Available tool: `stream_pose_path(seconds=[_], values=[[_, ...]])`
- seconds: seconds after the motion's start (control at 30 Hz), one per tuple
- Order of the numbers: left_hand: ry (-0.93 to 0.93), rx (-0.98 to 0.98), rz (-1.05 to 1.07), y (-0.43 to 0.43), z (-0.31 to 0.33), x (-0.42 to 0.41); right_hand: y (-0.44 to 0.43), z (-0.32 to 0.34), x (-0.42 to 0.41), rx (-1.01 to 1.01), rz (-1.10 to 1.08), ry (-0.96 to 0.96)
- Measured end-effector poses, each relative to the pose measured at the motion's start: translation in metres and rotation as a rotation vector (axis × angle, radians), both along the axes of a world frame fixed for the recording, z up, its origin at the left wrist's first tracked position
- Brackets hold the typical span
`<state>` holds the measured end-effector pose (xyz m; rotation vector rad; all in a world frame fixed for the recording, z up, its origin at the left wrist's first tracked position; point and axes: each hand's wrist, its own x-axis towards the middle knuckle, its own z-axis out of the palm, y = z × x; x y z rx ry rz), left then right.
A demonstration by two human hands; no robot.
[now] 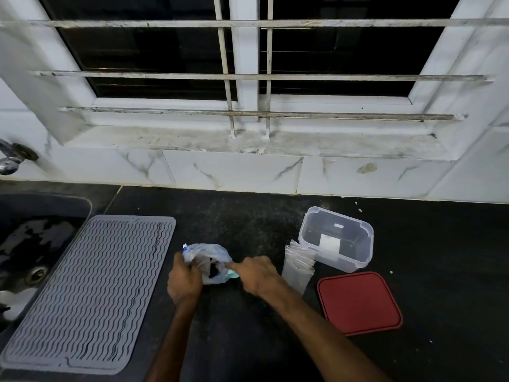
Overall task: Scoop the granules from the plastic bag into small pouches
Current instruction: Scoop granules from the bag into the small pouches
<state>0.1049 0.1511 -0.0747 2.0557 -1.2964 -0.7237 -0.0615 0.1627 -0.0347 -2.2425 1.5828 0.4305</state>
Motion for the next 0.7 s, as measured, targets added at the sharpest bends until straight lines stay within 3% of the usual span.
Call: stream_pose_path(seconds=[0.13,0.27,0.37,0.57,0.7], values=[[0.101,0.147,-0.038,-0.002,0.000,-0.010,-0.006,0.002,0.012,-0.006,-0.020,0.134],[0.224,0.228,-0.118,-0.003,-0.002,-0.013,-0.008,-0.003,0.010,0.026,-0.066,0.149],[0.147,0.232,-0.169,-0.006,-0.008,-0.008,-0.005,-0.003,0.003,0.005,-0.080,0.135],[-0.122,0.022,-0.137,-0.009,0.001,-0.003,0.005,-0.006,0.005,0.010,-0.160,0.131],[-0.030,0.103,-0.178,-0.008,0.000,-0.009,0.001,0.003,0.007,0.054,-0.231,0.055]])
